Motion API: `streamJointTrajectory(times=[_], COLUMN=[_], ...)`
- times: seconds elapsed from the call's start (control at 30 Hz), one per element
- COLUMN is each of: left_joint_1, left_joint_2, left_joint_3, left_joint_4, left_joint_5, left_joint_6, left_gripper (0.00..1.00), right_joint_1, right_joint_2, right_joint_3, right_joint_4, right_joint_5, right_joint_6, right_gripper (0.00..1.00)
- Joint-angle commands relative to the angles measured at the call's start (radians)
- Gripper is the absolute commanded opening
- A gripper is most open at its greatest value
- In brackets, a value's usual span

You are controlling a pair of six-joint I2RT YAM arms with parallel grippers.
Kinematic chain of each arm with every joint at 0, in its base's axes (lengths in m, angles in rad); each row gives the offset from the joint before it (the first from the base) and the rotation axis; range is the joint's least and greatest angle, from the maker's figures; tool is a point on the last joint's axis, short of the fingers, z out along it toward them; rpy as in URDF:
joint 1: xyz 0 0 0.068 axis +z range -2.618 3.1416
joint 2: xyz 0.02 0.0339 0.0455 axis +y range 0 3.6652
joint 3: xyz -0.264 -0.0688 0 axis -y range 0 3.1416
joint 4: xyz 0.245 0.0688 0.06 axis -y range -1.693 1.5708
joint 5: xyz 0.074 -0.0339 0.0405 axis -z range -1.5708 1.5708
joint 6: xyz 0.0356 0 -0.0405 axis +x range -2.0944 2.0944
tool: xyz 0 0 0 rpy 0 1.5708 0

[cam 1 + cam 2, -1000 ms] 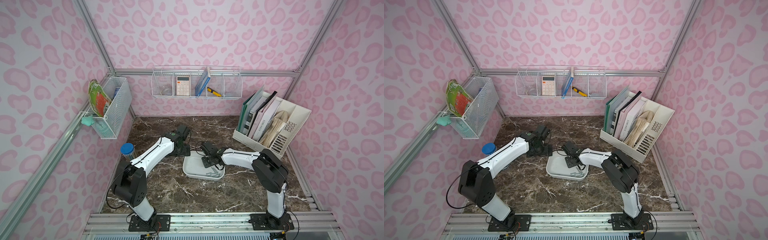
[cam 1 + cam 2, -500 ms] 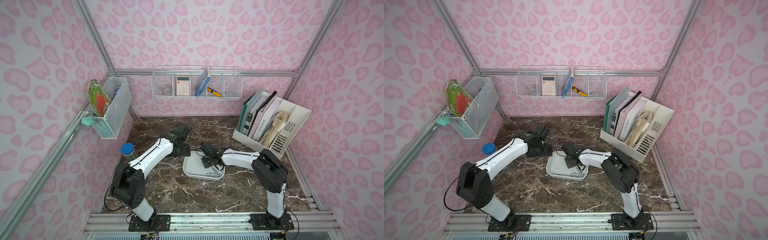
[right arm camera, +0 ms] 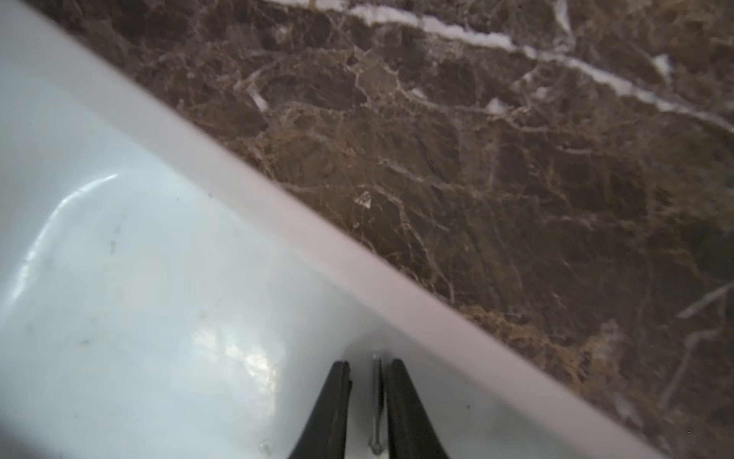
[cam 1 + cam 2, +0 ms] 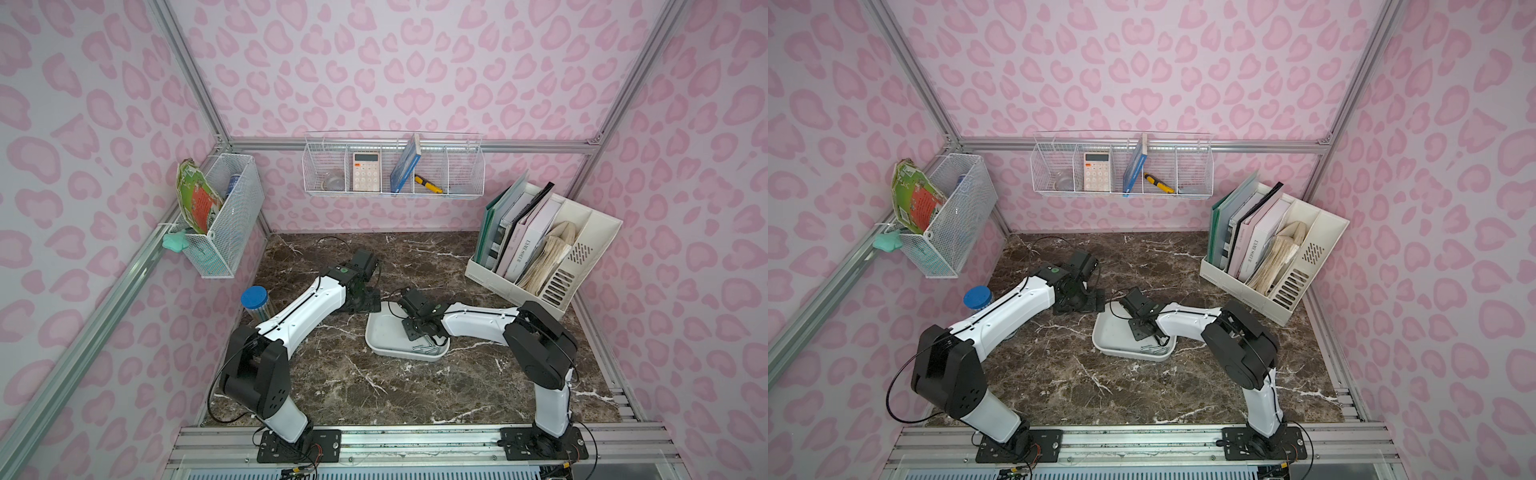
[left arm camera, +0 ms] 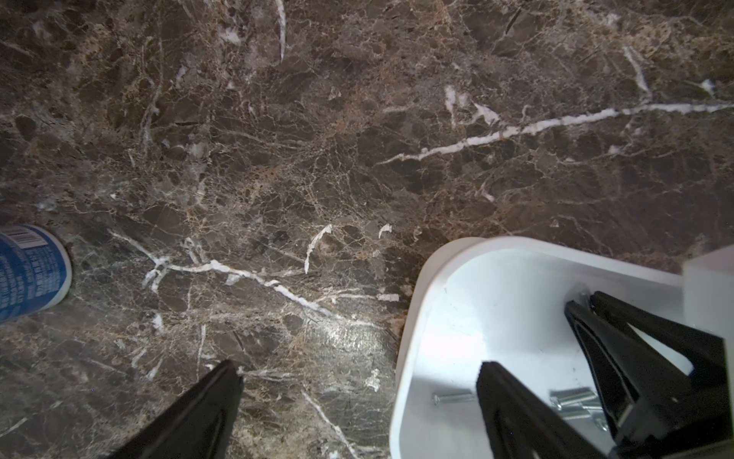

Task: Take out the screws from the storage box
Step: Pick up the screw from the storage box.

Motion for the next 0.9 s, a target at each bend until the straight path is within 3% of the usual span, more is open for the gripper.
streamJointTrajectory(times=[0.0, 0.27, 0.63, 0.87], left_joint_1=[0.0, 0.0, 0.0, 0.001], left_joint_2=[-0.005, -0.005, -0.006, 0.0], left_joint_3=[0.001, 0.001, 0.001, 0.001], left_joint_4=[0.005, 0.005, 0.004, 0.005], left_joint_5=[0.002, 0.002, 0.006, 0.02], left_joint_6=[0.011, 0.011, 0.01, 0.012], left_gripper=[0.98, 0.98, 0.98, 0.98], right_joint_1=[0.013, 0.014, 0.001, -0.054], right_joint_2=[0.02, 0.017, -0.014, -0.1], right_joint_3=[-0.011, -0.021, -0.035, -0.039], right_joint_4=[-0.143, -0.16, -0.131, -0.047], right_joint_5=[0.008, 0.028, -0.023, -0.104], right_joint_6=[0.002, 0.002, 0.01, 0.011], right_gripper=[0.21, 0.21, 0.04, 0.0])
